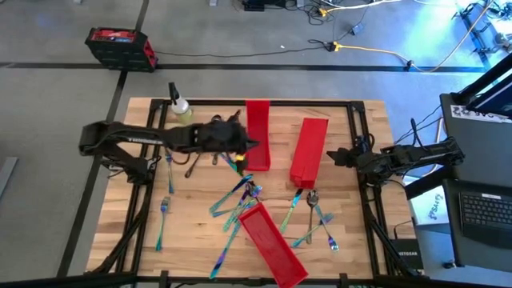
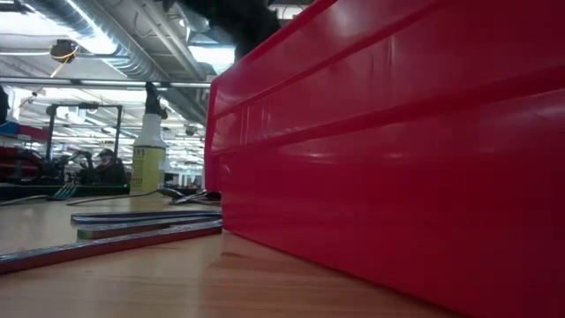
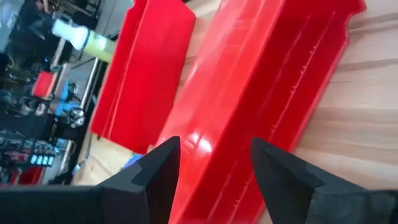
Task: Sort silverware
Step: Move the top right red silverware bin to the top center of the table
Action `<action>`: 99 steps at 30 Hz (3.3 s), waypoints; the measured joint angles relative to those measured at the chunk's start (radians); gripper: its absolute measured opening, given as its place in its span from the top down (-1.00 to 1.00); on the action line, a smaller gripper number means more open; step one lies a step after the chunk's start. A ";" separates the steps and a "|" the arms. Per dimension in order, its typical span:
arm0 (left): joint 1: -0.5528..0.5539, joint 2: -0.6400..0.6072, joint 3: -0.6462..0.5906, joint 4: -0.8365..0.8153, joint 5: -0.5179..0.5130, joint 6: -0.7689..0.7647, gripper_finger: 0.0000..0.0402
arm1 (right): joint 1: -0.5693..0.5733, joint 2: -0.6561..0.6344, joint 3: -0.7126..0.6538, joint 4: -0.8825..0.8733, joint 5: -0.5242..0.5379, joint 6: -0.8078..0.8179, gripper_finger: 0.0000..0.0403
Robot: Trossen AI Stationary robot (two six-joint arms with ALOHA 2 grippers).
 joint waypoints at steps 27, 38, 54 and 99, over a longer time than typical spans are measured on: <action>0.018 -0.092 -0.622 0.924 0.111 0.172 1.00 | -0.018 0.339 -0.115 0.380 0.009 0.111 0.10; 0.043 -0.092 -0.622 0.888 0.139 0.150 1.00 | -0.113 0.330 -0.222 0.685 -0.038 0.010 0.10; 0.083 -0.092 -0.622 0.889 0.145 0.150 1.00 | -0.245 0.330 -0.229 0.807 -0.115 -0.095 0.10; 0.110 -0.199 -0.621 0.876 0.074 0.183 1.00 | -0.244 0.491 0.257 0.566 0.058 -0.475 1.00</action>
